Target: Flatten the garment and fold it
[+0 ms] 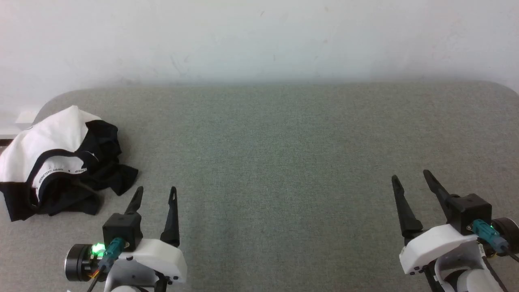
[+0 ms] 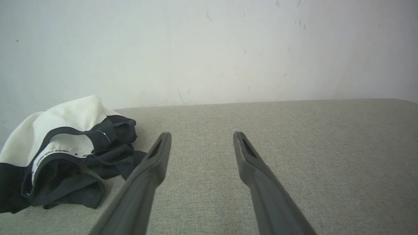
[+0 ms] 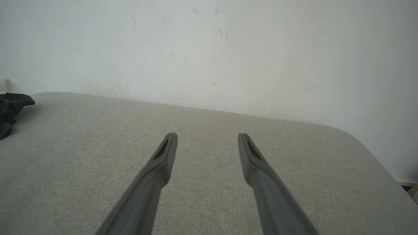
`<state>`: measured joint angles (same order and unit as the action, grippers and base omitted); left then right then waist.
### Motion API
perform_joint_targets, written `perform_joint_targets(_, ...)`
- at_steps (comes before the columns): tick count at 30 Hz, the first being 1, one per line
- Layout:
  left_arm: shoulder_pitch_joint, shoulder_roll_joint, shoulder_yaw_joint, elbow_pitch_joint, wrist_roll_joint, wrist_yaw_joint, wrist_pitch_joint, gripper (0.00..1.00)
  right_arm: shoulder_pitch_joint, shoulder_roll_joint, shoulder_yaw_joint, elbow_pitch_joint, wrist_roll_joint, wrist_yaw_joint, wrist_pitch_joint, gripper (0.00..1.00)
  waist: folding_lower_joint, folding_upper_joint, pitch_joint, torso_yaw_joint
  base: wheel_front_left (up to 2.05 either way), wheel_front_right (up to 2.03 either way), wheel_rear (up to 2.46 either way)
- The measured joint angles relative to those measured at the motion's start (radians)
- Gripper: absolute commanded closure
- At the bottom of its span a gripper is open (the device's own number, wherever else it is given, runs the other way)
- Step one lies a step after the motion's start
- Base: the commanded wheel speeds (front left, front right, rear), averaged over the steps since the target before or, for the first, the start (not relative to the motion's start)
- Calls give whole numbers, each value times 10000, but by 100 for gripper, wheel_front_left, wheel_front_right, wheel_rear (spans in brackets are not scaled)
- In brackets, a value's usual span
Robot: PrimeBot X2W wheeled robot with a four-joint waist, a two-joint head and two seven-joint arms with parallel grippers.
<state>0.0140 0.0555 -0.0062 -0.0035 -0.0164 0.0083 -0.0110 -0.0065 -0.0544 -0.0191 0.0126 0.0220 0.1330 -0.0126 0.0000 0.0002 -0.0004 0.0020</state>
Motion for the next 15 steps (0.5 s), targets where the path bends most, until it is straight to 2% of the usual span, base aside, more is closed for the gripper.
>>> perform_joint_targets(15, 61, 0, -10, -56, -313, 2, -337, 0, 39, 2, -288, 13, 238, 0, -326, 0, 0, 0, 44, 337, 0, 0, 0)
